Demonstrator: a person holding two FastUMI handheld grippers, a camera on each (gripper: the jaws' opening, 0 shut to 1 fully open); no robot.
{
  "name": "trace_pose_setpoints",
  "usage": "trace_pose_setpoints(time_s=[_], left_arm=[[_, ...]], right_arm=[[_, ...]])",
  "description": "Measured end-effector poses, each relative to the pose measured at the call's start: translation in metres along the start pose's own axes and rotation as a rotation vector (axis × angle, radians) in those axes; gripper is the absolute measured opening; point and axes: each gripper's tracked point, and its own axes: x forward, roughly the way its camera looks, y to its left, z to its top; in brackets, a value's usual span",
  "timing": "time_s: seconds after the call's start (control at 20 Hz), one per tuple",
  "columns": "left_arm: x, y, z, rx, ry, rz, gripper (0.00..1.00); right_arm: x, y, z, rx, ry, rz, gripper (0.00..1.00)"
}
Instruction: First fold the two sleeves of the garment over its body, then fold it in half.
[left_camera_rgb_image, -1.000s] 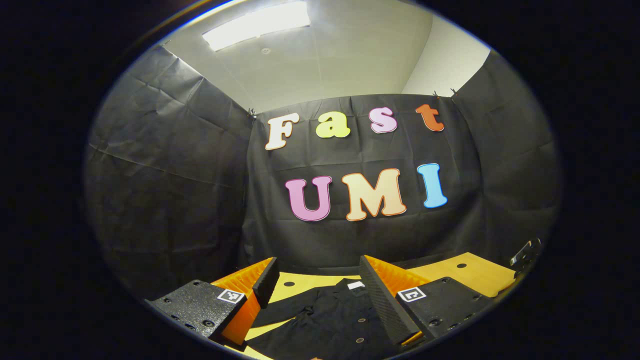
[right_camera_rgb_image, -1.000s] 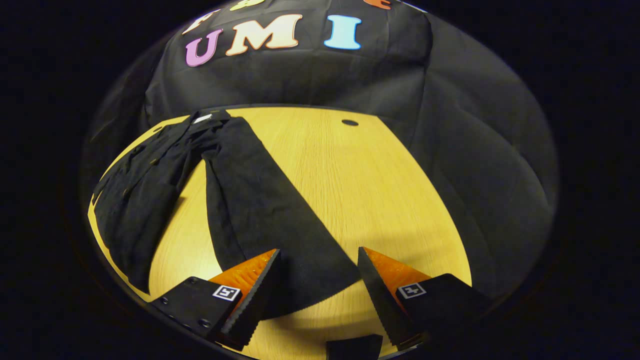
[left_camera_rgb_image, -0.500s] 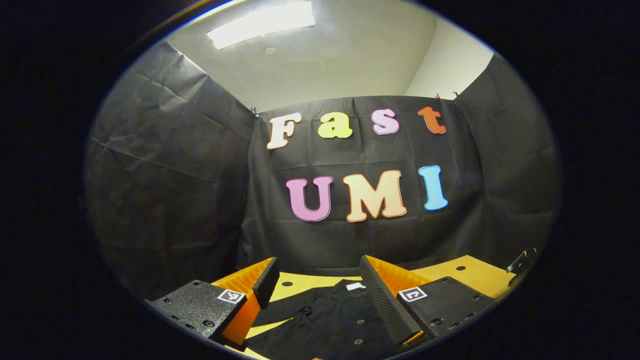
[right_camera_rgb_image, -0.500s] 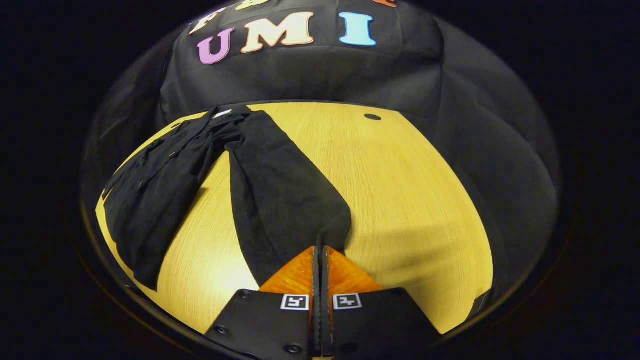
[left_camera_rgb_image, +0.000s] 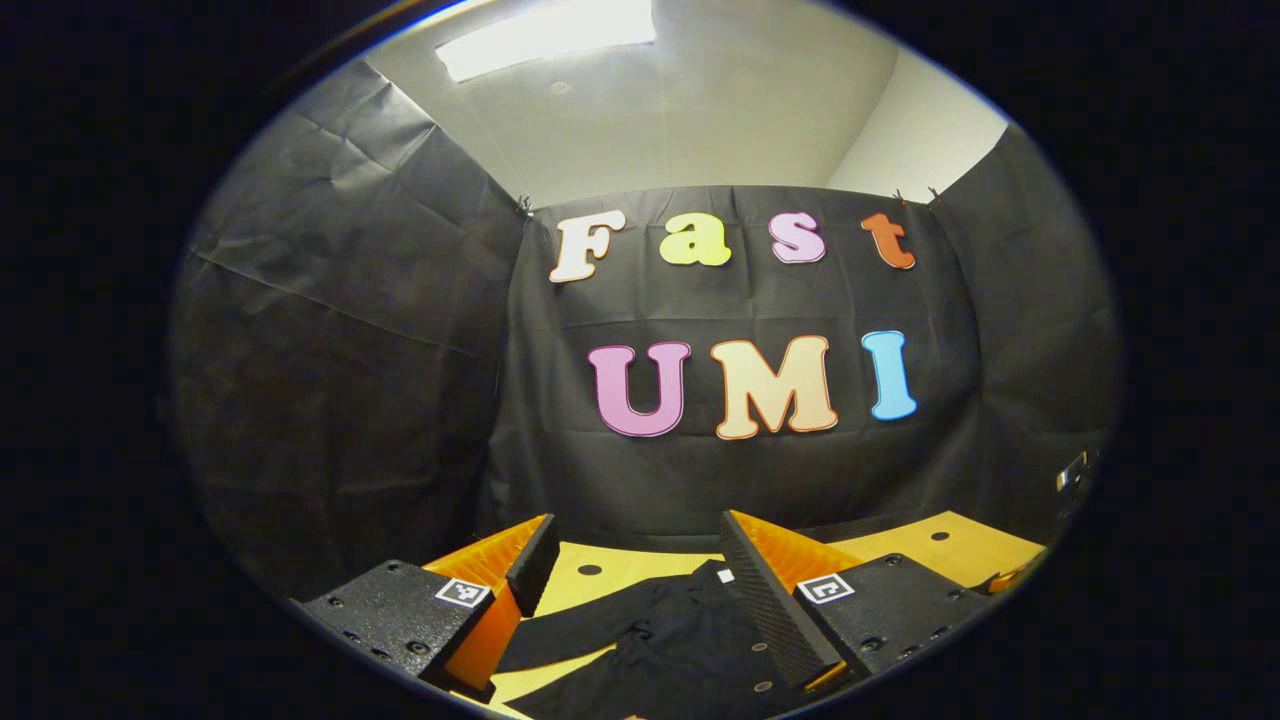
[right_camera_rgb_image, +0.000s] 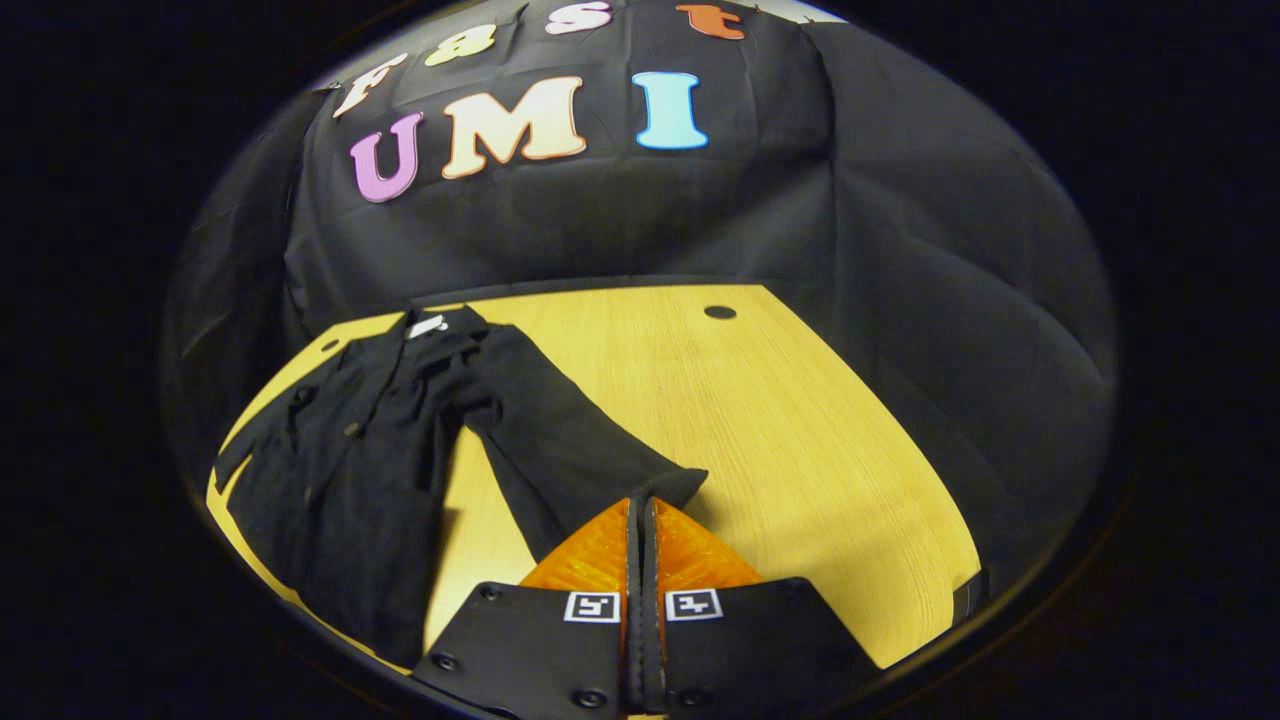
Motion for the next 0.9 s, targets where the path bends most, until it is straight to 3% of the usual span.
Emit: trace_pose_setpoints(time_s=[0.45,0.9], left_arm=[[0.034,0.063,-0.021,-0.013,0.024,-0.004,0.98],[0.058,0.147,-0.055,-0.022,0.074,0.027,0.95]], right_arm=[[-0.008,0.138,0.115,-0.056,-0.186,0.124,0.02],[0.005,0.296,0.147,-0.151,-0.236,0.264,0.02]])
